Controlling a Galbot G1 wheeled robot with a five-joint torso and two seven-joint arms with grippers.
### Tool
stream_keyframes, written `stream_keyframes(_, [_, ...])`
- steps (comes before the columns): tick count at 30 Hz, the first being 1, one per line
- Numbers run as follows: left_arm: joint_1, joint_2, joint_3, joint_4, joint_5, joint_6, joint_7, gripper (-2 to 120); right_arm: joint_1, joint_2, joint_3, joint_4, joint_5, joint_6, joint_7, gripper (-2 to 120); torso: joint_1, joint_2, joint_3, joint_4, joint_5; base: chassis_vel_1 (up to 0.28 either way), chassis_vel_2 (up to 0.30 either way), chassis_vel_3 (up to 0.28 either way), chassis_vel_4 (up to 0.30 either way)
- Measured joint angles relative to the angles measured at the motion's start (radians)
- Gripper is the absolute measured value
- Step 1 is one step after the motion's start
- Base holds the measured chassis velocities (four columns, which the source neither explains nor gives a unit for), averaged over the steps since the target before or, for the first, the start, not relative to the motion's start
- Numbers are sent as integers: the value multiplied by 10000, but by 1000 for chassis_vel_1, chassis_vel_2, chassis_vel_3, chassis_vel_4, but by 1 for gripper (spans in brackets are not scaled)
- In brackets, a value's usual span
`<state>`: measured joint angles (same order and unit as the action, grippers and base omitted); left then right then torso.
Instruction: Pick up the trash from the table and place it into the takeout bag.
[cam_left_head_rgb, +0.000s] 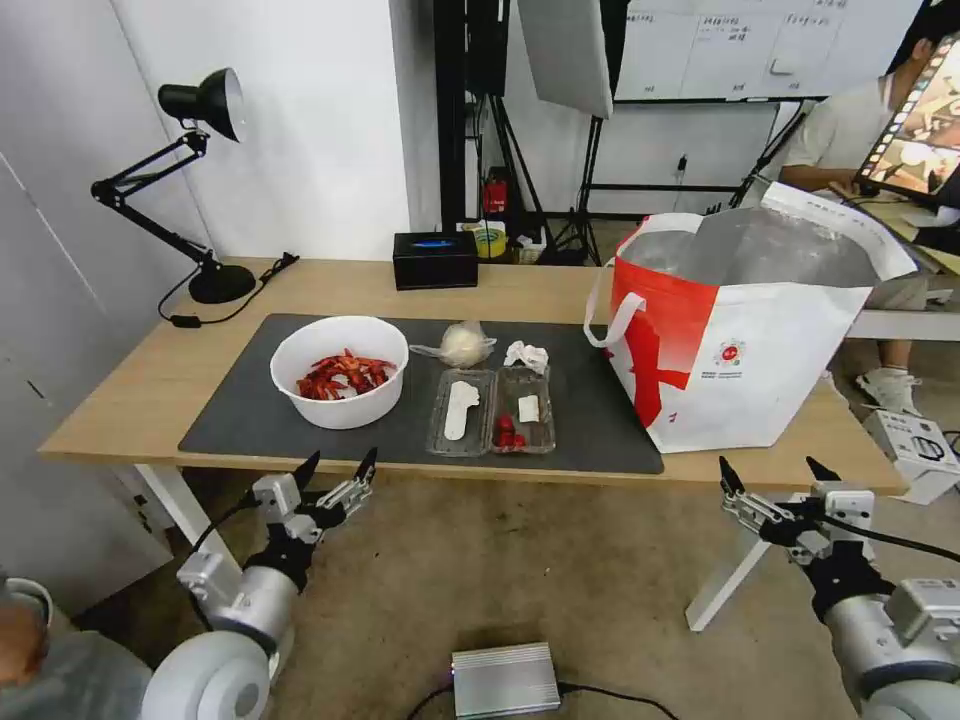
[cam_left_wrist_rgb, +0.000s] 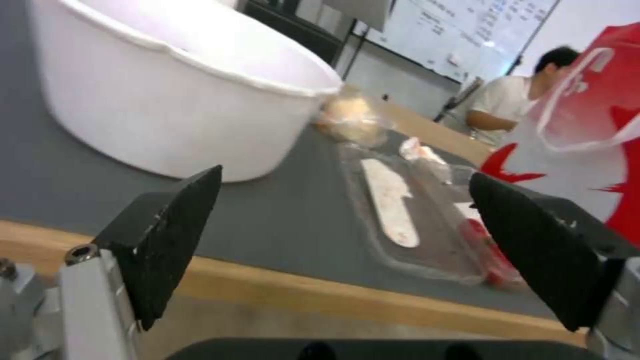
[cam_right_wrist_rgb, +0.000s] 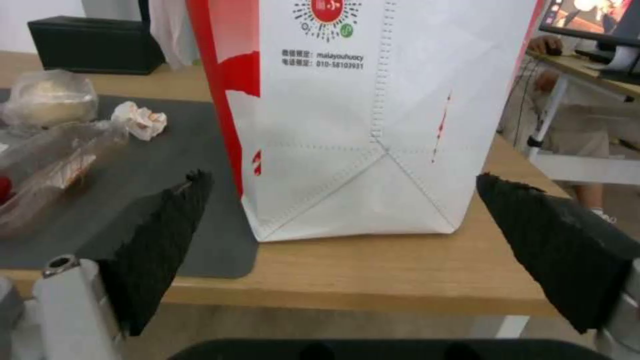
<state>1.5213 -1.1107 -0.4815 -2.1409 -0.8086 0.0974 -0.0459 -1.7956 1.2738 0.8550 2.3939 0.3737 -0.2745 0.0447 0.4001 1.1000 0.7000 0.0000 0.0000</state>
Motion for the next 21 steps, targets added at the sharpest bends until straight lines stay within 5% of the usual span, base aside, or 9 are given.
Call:
stream_keyframes(9, [-763, 400, 738, -318, -2019, 1043, -875, 100, 117, -163, -54, 37, 583, 41, -48, 100, 0, 0, -1, 1, 1, 0, 0, 0, 0])
stream_keyframes(21, [-2374, -184, 1771, -941, -6116, 2779, -3956, 100, 199, 9, -441, -75, 775, 169, -8, 100, -1, 0, -1, 0, 0, 0, 0, 0, 0])
